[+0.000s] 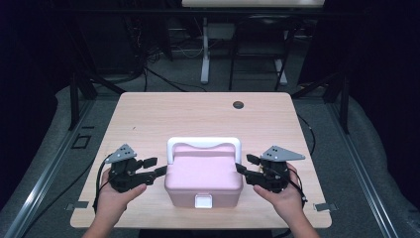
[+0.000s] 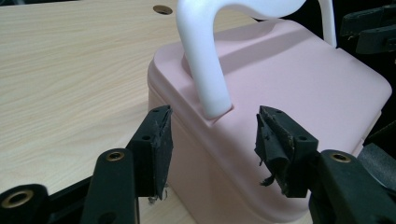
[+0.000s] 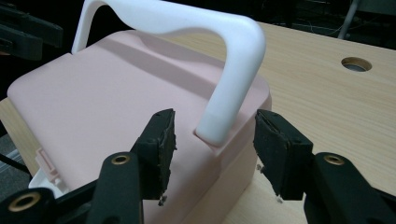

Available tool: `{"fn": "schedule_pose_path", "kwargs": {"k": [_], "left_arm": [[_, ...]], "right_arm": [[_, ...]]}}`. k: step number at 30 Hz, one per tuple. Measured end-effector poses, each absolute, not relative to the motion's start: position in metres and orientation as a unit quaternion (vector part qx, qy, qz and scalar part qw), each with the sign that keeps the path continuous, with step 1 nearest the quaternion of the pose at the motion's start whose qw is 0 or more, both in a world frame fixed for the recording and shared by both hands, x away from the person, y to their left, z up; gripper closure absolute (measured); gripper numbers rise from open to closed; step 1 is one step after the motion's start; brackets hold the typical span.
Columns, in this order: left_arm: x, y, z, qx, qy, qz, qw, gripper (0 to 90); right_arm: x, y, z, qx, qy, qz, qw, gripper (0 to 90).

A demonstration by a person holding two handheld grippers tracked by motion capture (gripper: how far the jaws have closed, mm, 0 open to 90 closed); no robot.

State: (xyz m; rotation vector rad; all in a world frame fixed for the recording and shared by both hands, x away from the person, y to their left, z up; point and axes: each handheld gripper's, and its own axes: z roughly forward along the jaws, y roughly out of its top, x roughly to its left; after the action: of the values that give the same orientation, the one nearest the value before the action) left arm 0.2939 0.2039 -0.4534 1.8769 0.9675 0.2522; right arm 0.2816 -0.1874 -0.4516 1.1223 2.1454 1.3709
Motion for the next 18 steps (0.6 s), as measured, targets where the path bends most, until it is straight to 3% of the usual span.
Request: {"fn": "schedule_pose_path", "kwargs": {"k": [12,18], "left_arm": [[0.316,0.189,-0.451,0.766,0.404,0.1,0.491,44.6],[0.323,0.187,-0.453,0.765,0.405,0.094,0.492,49.5]], "right_arm": [[0.301,-0.178,-0.45,0.409,0.751,0.491,0.166,49.0],[0.306,-0.177,-0.452,0.416,0.742,0.501,0.159,51.9]]}}
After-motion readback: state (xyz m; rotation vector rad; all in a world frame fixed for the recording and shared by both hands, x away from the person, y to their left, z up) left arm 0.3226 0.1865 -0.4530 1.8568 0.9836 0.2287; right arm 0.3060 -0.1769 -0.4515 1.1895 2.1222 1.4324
